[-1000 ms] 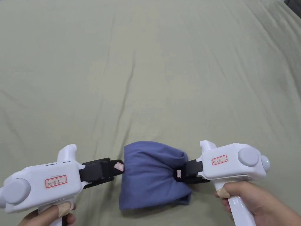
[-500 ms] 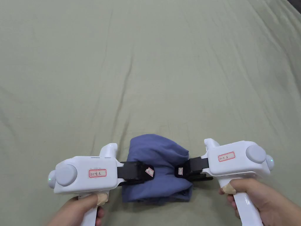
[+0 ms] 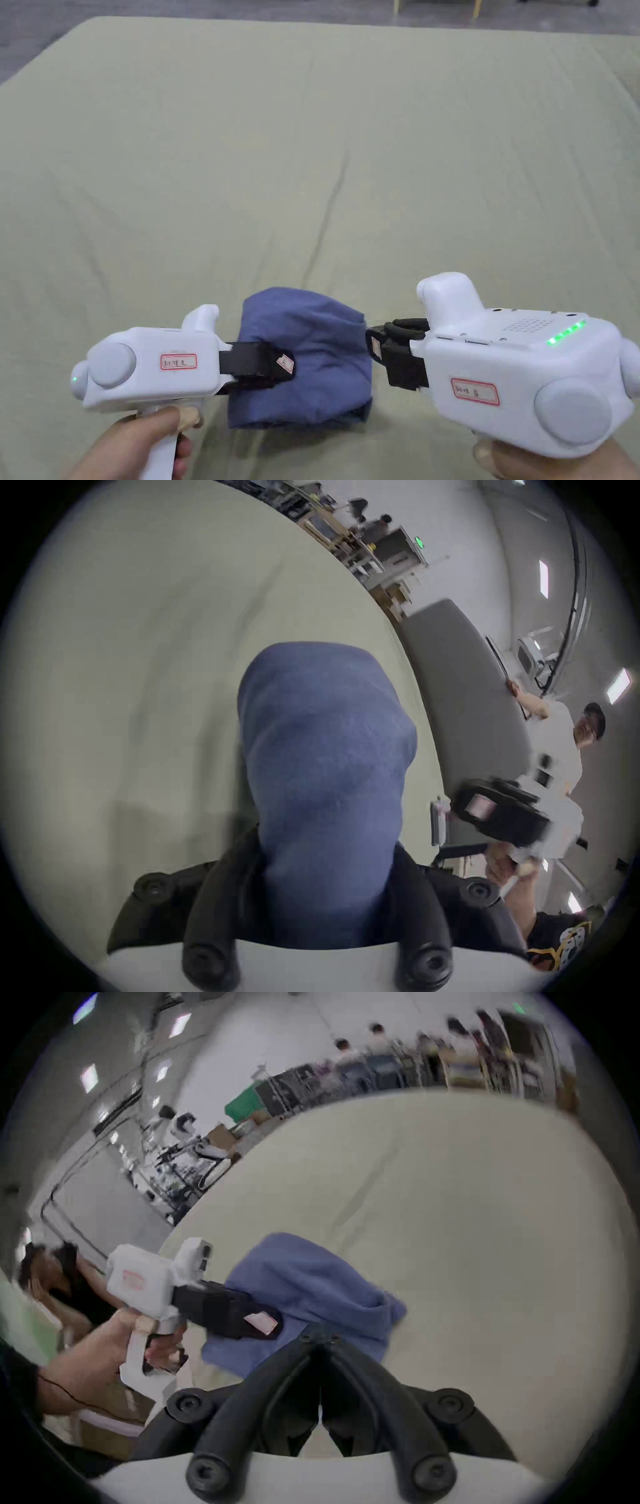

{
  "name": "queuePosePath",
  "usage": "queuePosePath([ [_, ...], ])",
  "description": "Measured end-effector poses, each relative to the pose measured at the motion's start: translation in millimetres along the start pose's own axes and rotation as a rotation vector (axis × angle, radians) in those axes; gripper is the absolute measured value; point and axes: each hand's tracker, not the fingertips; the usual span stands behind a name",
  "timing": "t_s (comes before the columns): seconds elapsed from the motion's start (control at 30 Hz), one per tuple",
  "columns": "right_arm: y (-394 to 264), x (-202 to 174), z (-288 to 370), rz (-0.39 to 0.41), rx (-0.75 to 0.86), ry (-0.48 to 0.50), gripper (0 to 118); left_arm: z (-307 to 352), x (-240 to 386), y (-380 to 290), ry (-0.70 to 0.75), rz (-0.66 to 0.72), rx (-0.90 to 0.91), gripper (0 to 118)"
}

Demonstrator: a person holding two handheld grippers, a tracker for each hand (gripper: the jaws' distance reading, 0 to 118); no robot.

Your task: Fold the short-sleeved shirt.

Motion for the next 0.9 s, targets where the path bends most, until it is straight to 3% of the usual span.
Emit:
queuePosePath([
  [0.23,44.5,-102.7,-18.9,0.221,0.092,0.093,3,90.4,-78.9,13.6,0.172,0.139,0.199,32],
  [0.33,54.8,-136.9,-36.0,0.256,0.096,0.151,3,127.2,-113.7,5.2,0.18,0.273,0.28,32],
  [0.63,70.7,-221.5,-73.8,0.344,0.083,0.295,3,202.5,-173.2,-30.3,0.275,0.427,0.429,32],
  [0.9,74.7,-240.5,-78.4,0.376,0.076,0.328,3,216.4,-205.9,-38.4,0.287,0.481,0.429,32],
])
